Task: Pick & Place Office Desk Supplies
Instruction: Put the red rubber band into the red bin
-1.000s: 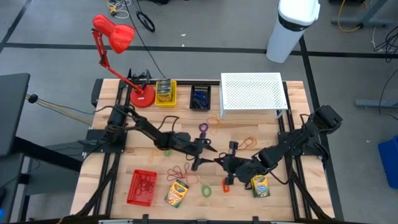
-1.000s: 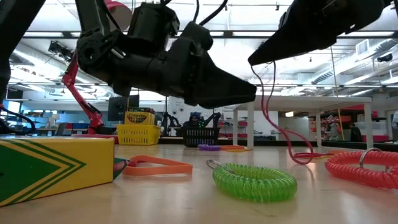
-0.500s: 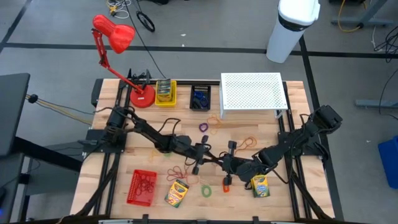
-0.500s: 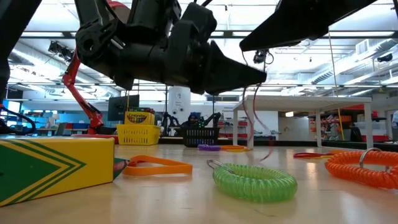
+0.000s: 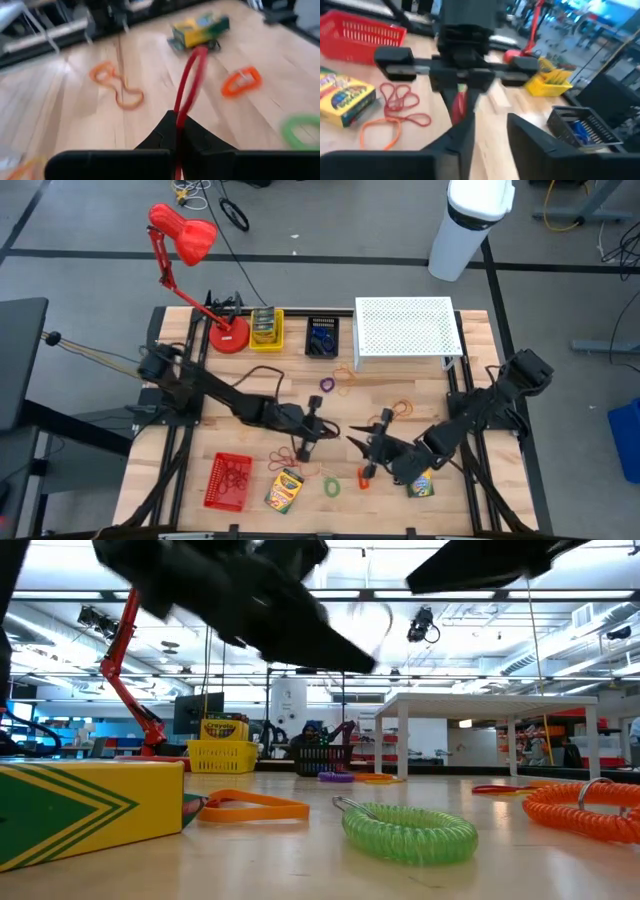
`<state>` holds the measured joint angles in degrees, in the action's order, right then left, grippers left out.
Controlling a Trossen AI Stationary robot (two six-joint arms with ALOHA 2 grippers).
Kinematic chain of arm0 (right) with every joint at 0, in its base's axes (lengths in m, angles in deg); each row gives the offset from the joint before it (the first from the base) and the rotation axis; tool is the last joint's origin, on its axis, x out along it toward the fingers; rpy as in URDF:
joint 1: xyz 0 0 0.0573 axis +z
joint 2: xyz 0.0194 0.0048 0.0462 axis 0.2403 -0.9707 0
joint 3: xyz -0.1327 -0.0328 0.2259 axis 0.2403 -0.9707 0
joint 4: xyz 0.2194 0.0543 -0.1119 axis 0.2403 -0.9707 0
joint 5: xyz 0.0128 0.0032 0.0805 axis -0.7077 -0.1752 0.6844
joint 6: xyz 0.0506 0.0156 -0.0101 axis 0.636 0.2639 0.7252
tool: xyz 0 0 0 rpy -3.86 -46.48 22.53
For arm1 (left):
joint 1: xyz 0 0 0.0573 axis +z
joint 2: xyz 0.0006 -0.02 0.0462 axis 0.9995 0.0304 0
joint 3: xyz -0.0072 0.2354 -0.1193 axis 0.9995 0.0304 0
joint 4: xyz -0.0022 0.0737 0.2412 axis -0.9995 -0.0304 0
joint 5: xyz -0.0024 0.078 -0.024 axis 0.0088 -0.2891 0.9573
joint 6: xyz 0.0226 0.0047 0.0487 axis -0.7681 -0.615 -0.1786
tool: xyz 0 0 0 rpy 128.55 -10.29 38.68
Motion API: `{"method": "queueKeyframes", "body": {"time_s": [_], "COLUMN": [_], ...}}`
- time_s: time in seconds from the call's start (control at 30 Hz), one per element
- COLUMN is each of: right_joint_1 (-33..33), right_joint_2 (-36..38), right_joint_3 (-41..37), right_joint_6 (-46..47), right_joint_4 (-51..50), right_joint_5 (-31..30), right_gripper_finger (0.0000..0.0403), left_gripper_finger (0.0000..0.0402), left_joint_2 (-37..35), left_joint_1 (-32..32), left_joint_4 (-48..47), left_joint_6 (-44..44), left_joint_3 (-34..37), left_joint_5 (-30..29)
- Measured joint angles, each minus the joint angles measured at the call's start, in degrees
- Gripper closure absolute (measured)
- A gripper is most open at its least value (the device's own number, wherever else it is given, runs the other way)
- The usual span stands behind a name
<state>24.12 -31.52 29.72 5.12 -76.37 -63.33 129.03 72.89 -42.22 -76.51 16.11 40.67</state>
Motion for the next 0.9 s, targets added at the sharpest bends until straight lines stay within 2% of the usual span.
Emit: {"method": "queueKeyframes", "body": {"time_s": [0.13, 0.23, 0.33, 0.43, 0.53, 0.63, 0.73, 0.9], "right_joint_1": [3.5, 4.7, 4.7, 3.9, 2.7, 1.1, -0.2, -1.5], "right_joint_2": [0.1, 0.1, 0.1, 0.1, 0.1, 0.1, 0.1, 0.1], "right_joint_3": [0.0, -0.8, -2.0, -3.4, -4.4, -5.0, -5.0, -5.0], "right_joint_6": [-0.2, 2.1, 4.4, 6.2, 7.0, 7.7, 7.8, 7.6], "right_joint_4": [-0.3, -0.3, -0.3, -0.4, -0.2, -0.1, 0.1, 0.0], "right_joint_5": [-2.2, -2.1, -2.0, -1.4, -0.9, 0.3, 1.8, 3.0], "right_gripper_finger": [0.0245, 0.0256, 0.0293, 0.0347, 0.0393, 0.0382, 0.0372, 0.0394], "left_gripper_finger": [0.0398, 0.0398, 0.0398, 0.0398, 0.0398, 0.0398, 0.0397, 0.0397], "left_joint_2": [-8.5, -14.8, -20.6, -25.7, -30.1, -33.4, -34.8, -34.3], "left_joint_1": [-2.1, -4.3, -7.0, -10.8, -15.5, -21.2, -27.0, -34.3], "left_joint_4": [-14.8, -24.7, -33.8, -42.1, -50.7, -56.3, -57.4, -62.8], "left_joint_6": [2.5, 6.5, 12.9, 20.1, 30.0, 41.8, 50.6, 62.5], "left_joint_3": [0.0, 0.0, 0.0, 0.0, 0.0, 0.0, 0.0, -0.1], "left_joint_5": [-2.2, -2.4, -2.3, -2.4, -1.8, -1.6, -1.8, -3.5]}}
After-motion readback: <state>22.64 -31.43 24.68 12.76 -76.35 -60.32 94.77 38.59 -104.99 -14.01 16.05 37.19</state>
